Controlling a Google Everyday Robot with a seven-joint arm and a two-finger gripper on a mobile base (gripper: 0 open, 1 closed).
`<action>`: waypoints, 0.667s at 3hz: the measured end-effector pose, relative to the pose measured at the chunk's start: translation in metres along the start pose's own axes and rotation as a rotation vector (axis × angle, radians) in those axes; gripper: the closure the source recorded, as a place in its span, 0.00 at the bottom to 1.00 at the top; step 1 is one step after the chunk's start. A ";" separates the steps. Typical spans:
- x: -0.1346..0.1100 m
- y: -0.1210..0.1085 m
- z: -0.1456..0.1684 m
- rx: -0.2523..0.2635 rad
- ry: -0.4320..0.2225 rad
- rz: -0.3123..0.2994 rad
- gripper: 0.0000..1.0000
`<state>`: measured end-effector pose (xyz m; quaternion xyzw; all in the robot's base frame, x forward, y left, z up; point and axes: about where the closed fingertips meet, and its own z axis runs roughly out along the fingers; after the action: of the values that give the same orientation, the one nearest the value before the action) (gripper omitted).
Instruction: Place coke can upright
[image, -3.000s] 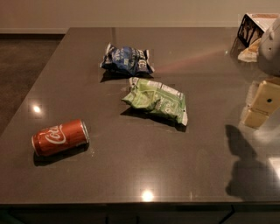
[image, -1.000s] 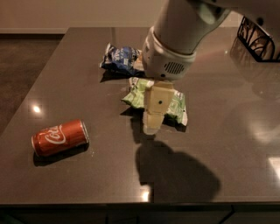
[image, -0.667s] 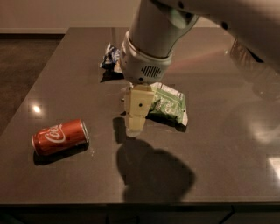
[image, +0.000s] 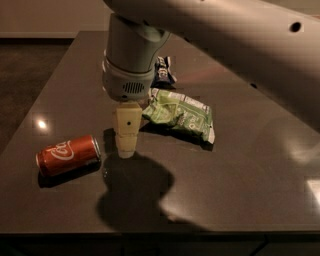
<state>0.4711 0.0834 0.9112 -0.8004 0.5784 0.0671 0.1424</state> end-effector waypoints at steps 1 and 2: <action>-0.009 -0.009 0.023 -0.037 0.032 -0.017 0.00; -0.018 -0.009 0.039 -0.066 0.060 -0.027 0.00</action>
Offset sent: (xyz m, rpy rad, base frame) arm 0.0023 0.0425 -0.0456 -0.1255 0.0582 0.0479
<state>0.4759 0.1139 0.8803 -0.8141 0.5690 0.0602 0.0995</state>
